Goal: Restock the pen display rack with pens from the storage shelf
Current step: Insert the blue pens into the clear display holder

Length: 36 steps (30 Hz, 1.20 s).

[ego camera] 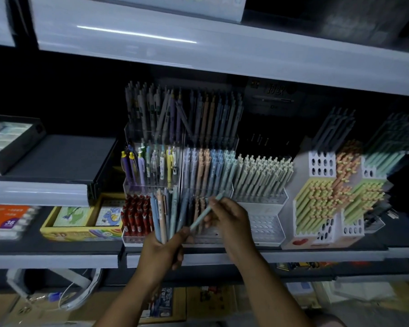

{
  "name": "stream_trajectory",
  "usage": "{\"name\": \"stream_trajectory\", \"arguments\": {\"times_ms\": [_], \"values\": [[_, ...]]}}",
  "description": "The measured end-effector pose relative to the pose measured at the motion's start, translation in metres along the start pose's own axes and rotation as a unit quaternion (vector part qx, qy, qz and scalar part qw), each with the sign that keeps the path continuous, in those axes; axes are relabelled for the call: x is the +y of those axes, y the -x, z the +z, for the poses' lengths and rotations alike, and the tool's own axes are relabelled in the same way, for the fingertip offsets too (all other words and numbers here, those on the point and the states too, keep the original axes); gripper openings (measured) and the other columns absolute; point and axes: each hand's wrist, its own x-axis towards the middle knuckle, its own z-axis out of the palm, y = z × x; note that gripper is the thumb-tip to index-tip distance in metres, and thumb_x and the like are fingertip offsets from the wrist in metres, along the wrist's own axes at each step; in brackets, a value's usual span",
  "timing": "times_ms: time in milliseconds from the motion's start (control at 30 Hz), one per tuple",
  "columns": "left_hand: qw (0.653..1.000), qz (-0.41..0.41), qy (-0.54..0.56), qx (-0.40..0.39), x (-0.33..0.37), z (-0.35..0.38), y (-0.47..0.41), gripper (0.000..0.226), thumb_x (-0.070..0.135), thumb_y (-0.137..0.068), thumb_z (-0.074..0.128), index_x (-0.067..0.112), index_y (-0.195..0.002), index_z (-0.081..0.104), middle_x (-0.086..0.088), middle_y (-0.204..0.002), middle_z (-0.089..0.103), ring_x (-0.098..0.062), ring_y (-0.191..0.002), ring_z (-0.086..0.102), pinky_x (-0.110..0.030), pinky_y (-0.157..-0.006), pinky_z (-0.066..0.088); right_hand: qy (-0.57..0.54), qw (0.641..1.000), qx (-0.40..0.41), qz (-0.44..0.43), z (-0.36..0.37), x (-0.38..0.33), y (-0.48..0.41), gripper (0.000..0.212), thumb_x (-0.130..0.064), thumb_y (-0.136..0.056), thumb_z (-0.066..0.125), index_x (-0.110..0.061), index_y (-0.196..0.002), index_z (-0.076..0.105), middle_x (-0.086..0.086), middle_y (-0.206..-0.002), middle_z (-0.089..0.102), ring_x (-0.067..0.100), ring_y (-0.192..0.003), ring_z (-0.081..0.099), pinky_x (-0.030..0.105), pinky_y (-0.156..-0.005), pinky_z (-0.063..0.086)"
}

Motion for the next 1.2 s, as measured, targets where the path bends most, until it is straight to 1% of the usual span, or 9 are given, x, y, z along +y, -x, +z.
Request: {"name": "stream_trajectory", "arguments": {"times_ms": [100,233,333,467,567,633,733,1033,1200], "values": [[1.0,-0.006,0.002,0.001,-0.002,-0.006,0.0,0.034,0.024,-0.092,0.072,-0.006,-0.075,0.069,-0.016,-0.053,0.056,-0.022,-0.04,0.042,-0.027,-0.043,0.035,-0.034,0.998,0.061,-0.01,-0.015,0.0,-0.01,0.016,-0.015,-0.101,0.061,-0.002,-0.104,0.068,0.009,-0.074,0.068,0.026,-0.069,0.065,0.042,-0.068,0.059],[1.0,-0.014,0.016,0.005,-0.006,-0.009,0.0,0.035,0.024,-0.09,0.074,-0.008,-0.078,0.067,-0.016,-0.057,0.058,-0.022,-0.043,0.043,-0.028,-0.044,0.034,0.049,0.992,0.112,-0.042,-0.036,0.01,-0.023,0.013,-0.013,-0.101,0.061,-0.007,-0.108,0.07,0.005,-0.075,0.071,0.021,-0.067,0.069,0.038,-0.072,0.063],[0.999,-0.019,0.028,0.021,-0.008,-0.01,-0.003,0.035,0.019,-0.093,0.073,-0.014,-0.085,0.065,-0.013,-0.054,0.057,-0.02,-0.042,0.044,-0.027,-0.044,0.034,0.154,0.981,0.103,-0.064,-0.048,0.024,-0.029,0.013,-0.011,-0.1,0.062,-0.006,-0.109,0.07,0.01,-0.083,0.073,0.02,-0.073,0.071,0.039,-0.077,0.062],[0.999,-0.022,0.044,0.02,-0.005,-0.011,-0.004,0.028,0.02,-0.091,0.074,0.004,-0.072,0.062,-0.011,-0.052,0.05,-0.019,-0.041,0.038,-0.027,-0.045,0.032,0.266,0.957,0.073,-0.094,-0.053,0.038,-0.034,0.01,-0.006,-0.101,0.059,-0.011,-0.096,0.066,0.01,-0.088,0.07,0.014,-0.077,0.07,0.04,-0.078,0.06],[0.997,-0.043,0.057,-0.004,-0.003,-0.012,-0.002,0.037,0.017,-0.094,0.072,0.016,-0.062,0.054,-0.006,-0.05,0.04,-0.017,-0.04,0.031,-0.026,-0.046,0.028,0.343,0.932,0.051,-0.105,-0.053,0.047,-0.039,0.021,-0.002,-0.098,0.057,-0.012,-0.08,0.058,0.008,-0.08,0.061,0.022,-0.075,0.066,0.046,-0.072,0.057],[0.998,-0.041,0.053,-0.014,-0.003,-0.012,-0.001,0.04,0.016,-0.095,0.071,0.017,-0.06,0.052,-0.007,-0.051,0.037,-0.017,-0.041,0.03,-0.027,-0.047,0.027,0.381,0.917,0.047,-0.109,-0.048,0.051,-0.037,0.028,-0.004,-0.097,0.06,-0.018,-0.076,0.049,0.001,-0.073,0.055,0.02,-0.07,0.06,0.037,-0.067,0.05],[0.998,-0.035,0.045,-0.022,-0.003,-0.013,-0.001,0.039,0.015,-0.095,0.071,0.015,-0.062,0.051,-0.009,-0.052,0.036,-0.017,-0.042,0.03,-0.028,-0.048,0.027,0.384,0.916,0.062,-0.098,-0.041,0.056,-0.032,0.017,-0.009,-0.096,0.066,-0.015,-0.086,0.055,-0.002,-0.076,0.062,0.013,-0.073,0.062,0.027,-0.067,0.049],[0.999,-0.02,0.024,-0.025,-0.005,-0.012,0.0,0.036,0.013,-0.094,0.071,0.015,-0.063,0.052,-0.012,-0.053,0.038,-0.017,-0.042,0.032,-0.026,-0.045,0.029,0.411,0.906,0.081,-0.057,-0.038,0.061,-0.034,0.029,-0.009,-0.096,0.067,-0.006,-0.069,0.056,0.008,-0.066,0.061,0.016,-0.064,0.06,0.027,-0.062,0.047],[0.999,-0.023,0.026,-0.019,-0.005,-0.01,0.002,0.032,0.014,-0.094,0.071,0.014,-0.07,0.051,-0.007,-0.051,0.037,-0.018,-0.041,0.032,-0.025,-0.044,0.03,0.404,0.91,0.096,-0.016,-0.029,0.044,-0.023,0.022,-0.008,-0.09,0.071,-0.013,-0.095,0.05,0.001,-0.086,0.058,0.016,-0.078,0.058,0.013,-0.055,0.035]]}}
